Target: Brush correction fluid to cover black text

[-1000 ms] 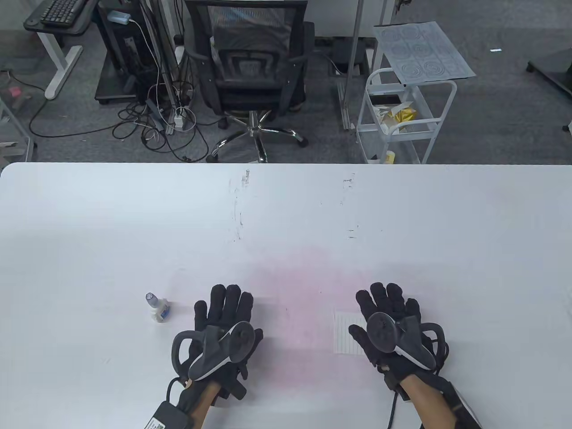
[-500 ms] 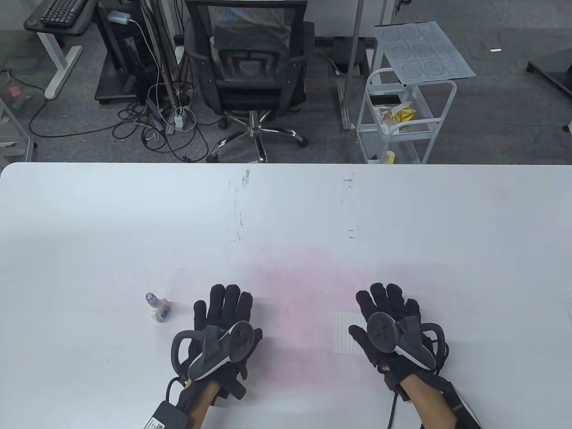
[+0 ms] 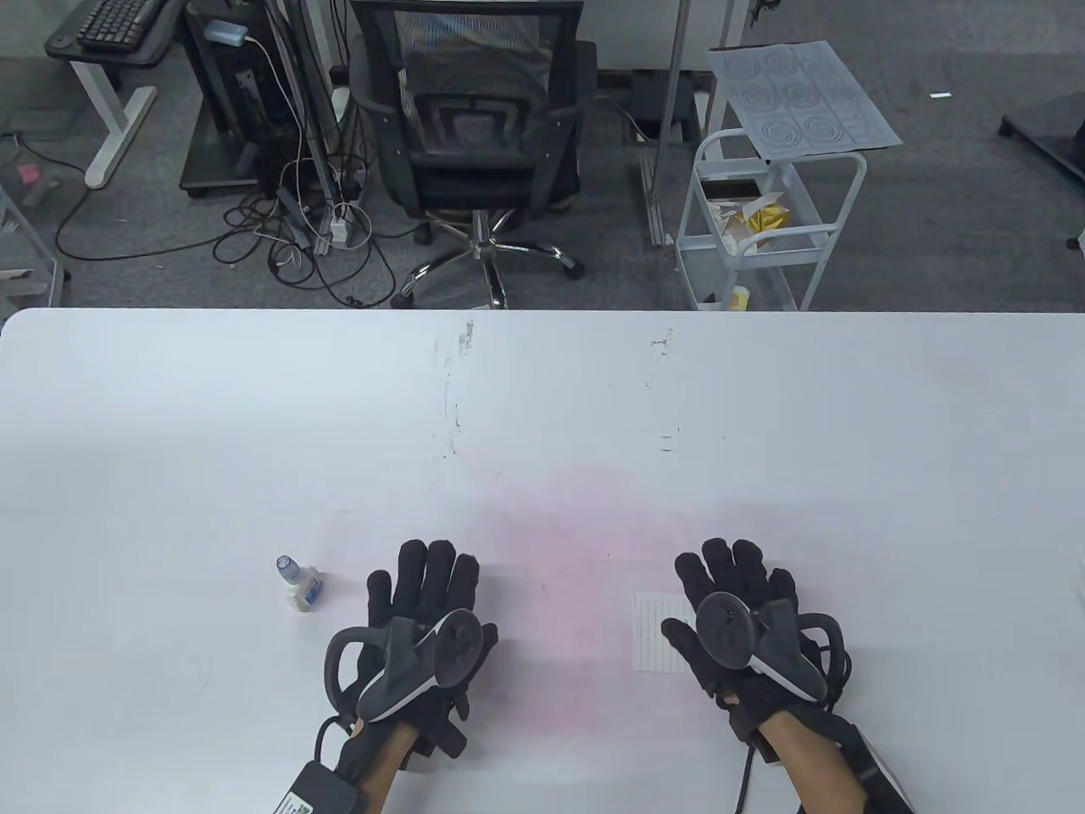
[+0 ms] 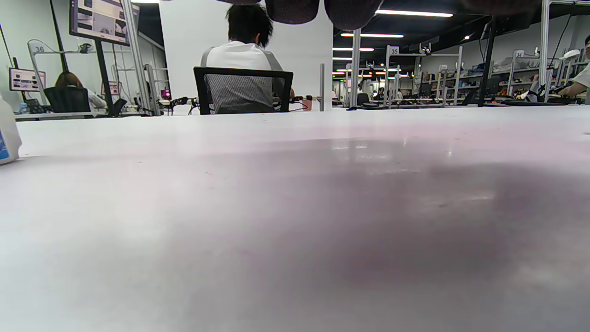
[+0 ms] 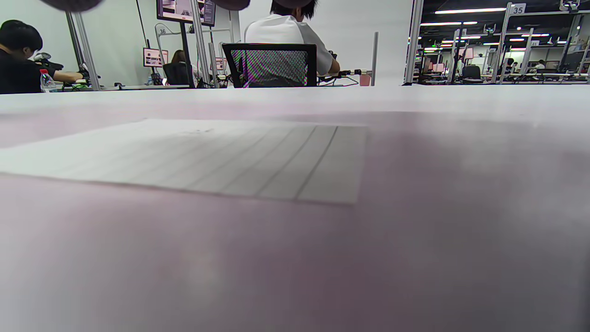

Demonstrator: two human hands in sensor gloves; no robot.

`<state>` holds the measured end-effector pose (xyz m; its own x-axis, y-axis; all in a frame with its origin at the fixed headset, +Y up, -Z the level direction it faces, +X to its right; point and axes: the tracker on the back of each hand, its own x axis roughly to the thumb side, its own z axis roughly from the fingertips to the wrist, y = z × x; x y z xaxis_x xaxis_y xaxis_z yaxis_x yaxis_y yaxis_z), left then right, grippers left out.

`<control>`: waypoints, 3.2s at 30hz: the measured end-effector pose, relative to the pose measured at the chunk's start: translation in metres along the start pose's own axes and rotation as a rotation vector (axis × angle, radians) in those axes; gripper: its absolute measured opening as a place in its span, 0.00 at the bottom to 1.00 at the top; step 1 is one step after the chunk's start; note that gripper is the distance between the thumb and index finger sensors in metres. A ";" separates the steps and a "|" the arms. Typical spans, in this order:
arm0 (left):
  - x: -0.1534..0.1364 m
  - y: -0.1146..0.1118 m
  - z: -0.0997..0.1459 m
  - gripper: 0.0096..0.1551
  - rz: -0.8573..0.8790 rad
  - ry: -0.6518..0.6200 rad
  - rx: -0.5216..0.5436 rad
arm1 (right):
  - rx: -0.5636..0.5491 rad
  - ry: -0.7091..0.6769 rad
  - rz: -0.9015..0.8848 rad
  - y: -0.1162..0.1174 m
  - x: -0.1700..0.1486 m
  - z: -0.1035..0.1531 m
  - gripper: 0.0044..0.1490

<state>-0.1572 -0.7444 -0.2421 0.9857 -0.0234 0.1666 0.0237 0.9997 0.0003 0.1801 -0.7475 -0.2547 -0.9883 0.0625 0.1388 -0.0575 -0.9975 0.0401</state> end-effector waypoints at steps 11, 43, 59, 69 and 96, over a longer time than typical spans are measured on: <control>-0.001 0.001 0.000 0.47 0.004 0.005 0.004 | -0.001 0.037 -0.033 -0.001 -0.007 -0.001 0.49; -0.002 -0.001 -0.002 0.47 -0.004 0.007 -0.015 | 0.260 0.303 0.088 0.020 -0.025 0.002 0.51; -0.001 0.000 -0.001 0.47 -0.006 0.005 -0.017 | 0.203 0.312 0.141 0.020 -0.019 0.005 0.46; 0.000 0.000 -0.001 0.47 -0.007 0.004 -0.018 | 0.163 0.366 0.145 0.019 -0.020 0.007 0.39; 0.000 0.001 0.000 0.47 -0.005 0.002 -0.021 | -0.053 0.347 -0.160 0.007 -0.029 0.012 0.26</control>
<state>-0.1568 -0.7438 -0.2425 0.9860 -0.0281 0.1644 0.0317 0.9993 -0.0196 0.2106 -0.7555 -0.2463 -0.9547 0.2121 -0.2087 -0.2129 -0.9769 -0.0186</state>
